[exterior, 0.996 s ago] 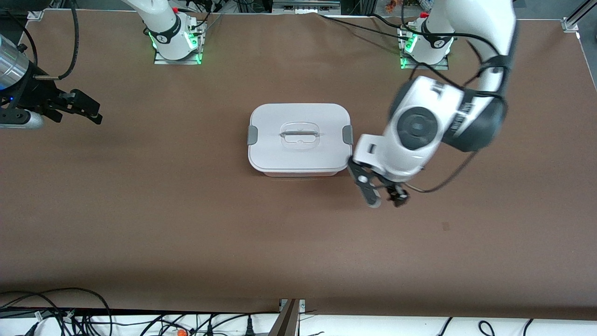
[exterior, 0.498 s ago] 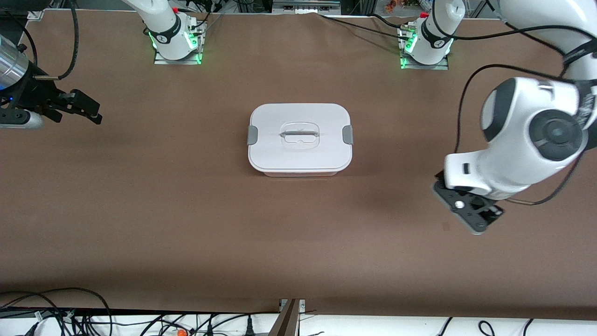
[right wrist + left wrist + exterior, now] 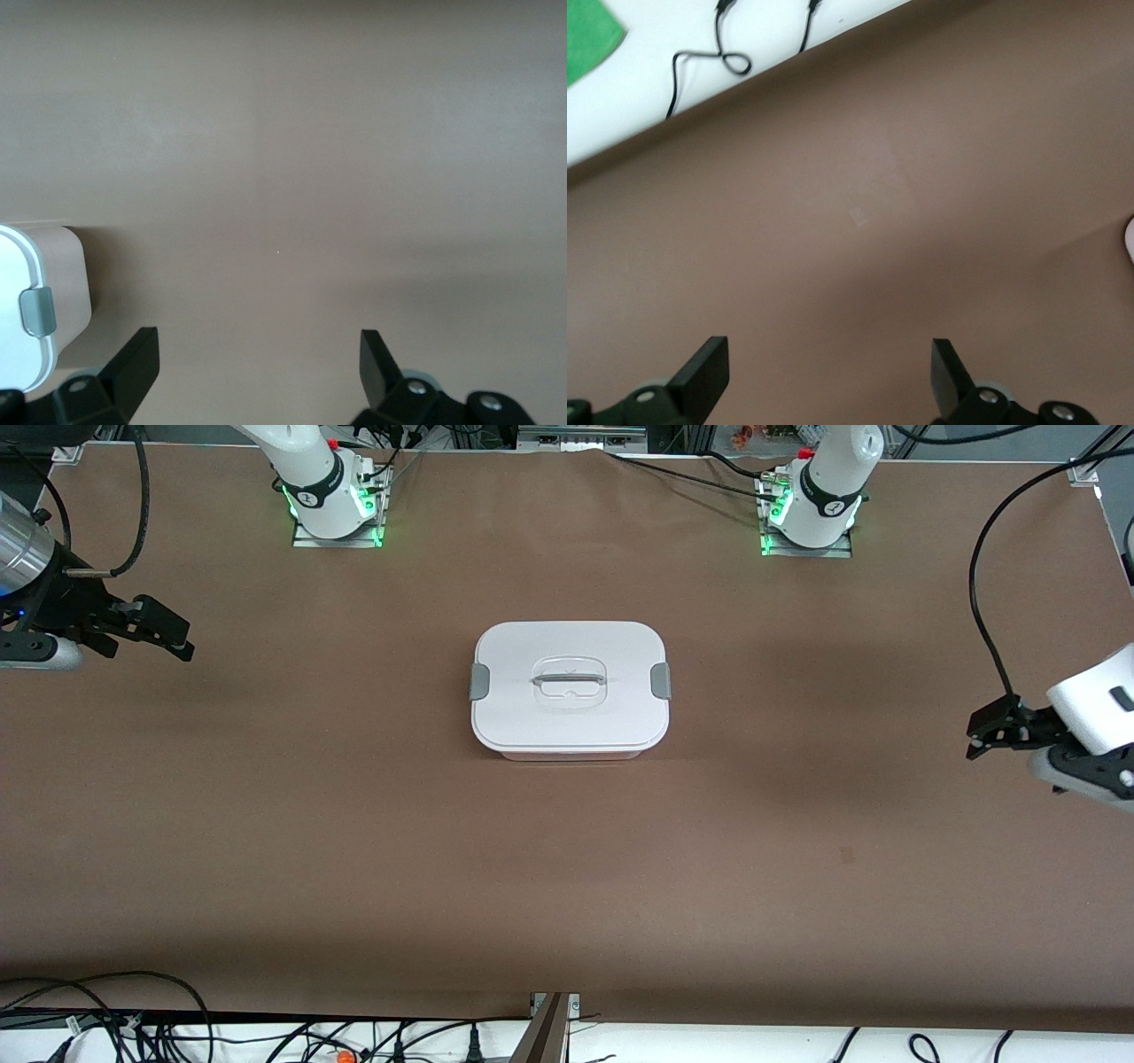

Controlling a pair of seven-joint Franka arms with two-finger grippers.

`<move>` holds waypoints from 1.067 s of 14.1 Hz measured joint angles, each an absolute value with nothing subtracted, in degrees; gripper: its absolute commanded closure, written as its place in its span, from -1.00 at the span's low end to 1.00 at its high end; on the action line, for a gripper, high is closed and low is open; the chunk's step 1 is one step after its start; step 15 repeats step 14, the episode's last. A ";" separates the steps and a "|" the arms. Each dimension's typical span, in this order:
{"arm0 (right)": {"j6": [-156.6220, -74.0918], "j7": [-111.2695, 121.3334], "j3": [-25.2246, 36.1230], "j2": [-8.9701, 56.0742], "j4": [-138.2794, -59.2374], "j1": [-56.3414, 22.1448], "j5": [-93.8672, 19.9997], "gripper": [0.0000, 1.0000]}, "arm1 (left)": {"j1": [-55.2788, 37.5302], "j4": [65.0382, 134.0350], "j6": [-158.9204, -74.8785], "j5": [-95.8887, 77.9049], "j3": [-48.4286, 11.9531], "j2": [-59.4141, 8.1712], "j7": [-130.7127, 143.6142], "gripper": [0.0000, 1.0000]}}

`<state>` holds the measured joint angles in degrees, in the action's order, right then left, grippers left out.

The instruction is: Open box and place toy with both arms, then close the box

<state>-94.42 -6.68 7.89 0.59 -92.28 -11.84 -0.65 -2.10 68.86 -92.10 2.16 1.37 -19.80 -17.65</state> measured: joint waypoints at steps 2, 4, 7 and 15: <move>-94.42 -6.68 7.89 0.60 -92.27 -11.85 -0.65 -1.00 | -1.61 73.88 -91.97 2.13 1.37 -16.03 -12.70 -1.00; -94.42 -6.68 7.89 0.60 -92.27 -11.84 -0.65 -1.00 | -1.03 77.12 -91.97 2.08 1.40 -13.58 -11.32 -1.00; -94.42 -6.68 7.89 0.60 -92.27 -11.84 -0.65 -1.00 | -0.91 78.82 -90.16 1.99 1.34 -11.98 -8.08 -1.00; -94.42 -6.68 7.89 0.60 -92.27 -11.84 -0.65 -1.00 | -0.22 81.40 -89.69 -0.03 1.32 -10.66 -3.53 -1.00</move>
